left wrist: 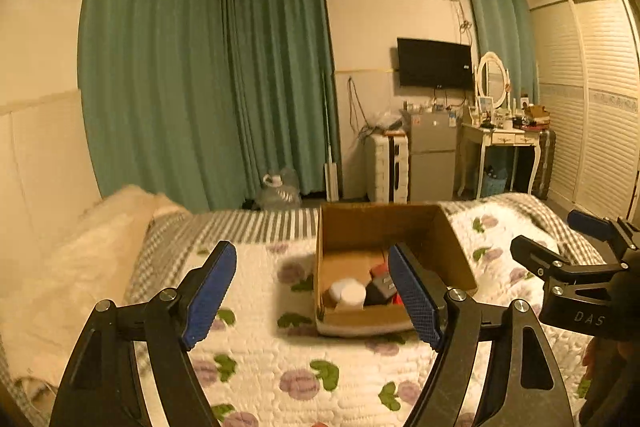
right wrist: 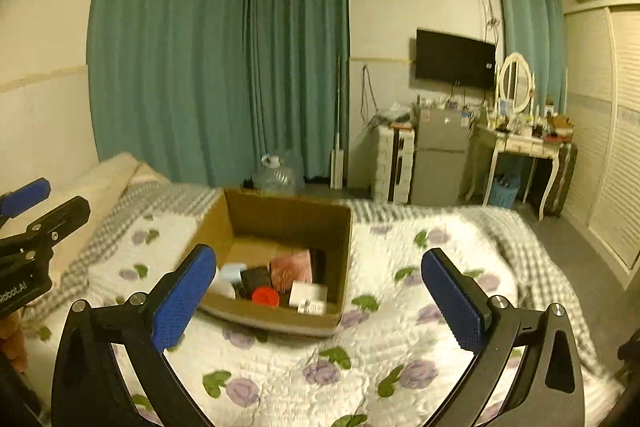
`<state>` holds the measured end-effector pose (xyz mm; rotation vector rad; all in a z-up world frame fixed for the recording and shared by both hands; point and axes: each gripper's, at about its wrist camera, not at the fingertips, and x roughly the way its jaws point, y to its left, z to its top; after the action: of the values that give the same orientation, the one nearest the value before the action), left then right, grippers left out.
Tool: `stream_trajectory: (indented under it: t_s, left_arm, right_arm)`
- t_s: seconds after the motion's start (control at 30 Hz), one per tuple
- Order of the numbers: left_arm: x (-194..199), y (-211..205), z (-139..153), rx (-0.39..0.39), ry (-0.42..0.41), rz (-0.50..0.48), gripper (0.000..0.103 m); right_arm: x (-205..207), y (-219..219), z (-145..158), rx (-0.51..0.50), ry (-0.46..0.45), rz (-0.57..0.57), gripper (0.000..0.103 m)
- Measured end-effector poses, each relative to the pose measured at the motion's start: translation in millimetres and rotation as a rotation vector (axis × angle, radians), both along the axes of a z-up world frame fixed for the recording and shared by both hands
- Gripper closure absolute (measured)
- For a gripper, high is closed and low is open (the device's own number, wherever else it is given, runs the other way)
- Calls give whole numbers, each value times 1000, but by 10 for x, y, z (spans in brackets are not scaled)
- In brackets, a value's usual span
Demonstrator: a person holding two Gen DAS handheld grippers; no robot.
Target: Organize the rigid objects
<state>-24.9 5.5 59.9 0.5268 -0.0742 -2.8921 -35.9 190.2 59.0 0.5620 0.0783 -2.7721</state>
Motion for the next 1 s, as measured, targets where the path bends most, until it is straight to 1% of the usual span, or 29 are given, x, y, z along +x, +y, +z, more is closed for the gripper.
stream_trajectory:
  t_s: [0.07, 0.13, 0.2, 0.33, 0.43, 0.6, 0.73, 1.0]
  left_arm:
    - [-50, -1, -110, 17, -24, -1, 22]
    - [-114, 20, -209, 15, -54, -10, 22]
    - [-149, 35, -272, 10, -76, -16, 22]
    - [-154, 27, -302, 26, -86, -19, 22]
    - [-142, 31, -307, 22, -87, -16, 22]
    - [-129, 22, -298, 37, -90, -20, 22]
    - [-137, 47, -306, 32, -94, -24, 22]
    - [-169, 41, -337, 47, -111, -23, 22]
  right_arm:
    - [-86, -29, -144, 3, -29, -5, 0]
    - [-138, -44, -253, 4, -56, -5, 0]
    - [-175, -74, -310, 12, -70, -2, 0]
    - [-181, -108, -369, 19, -72, -5, 0]
    - [-183, -102, -380, 14, -73, -6, 0]
    - [-145, -61, -312, 1, -64, -17, 0]
    - [-118, -50, -279, -2, -55, -19, 0]
    - [-139, -41, -301, 1, -62, -23, 0]
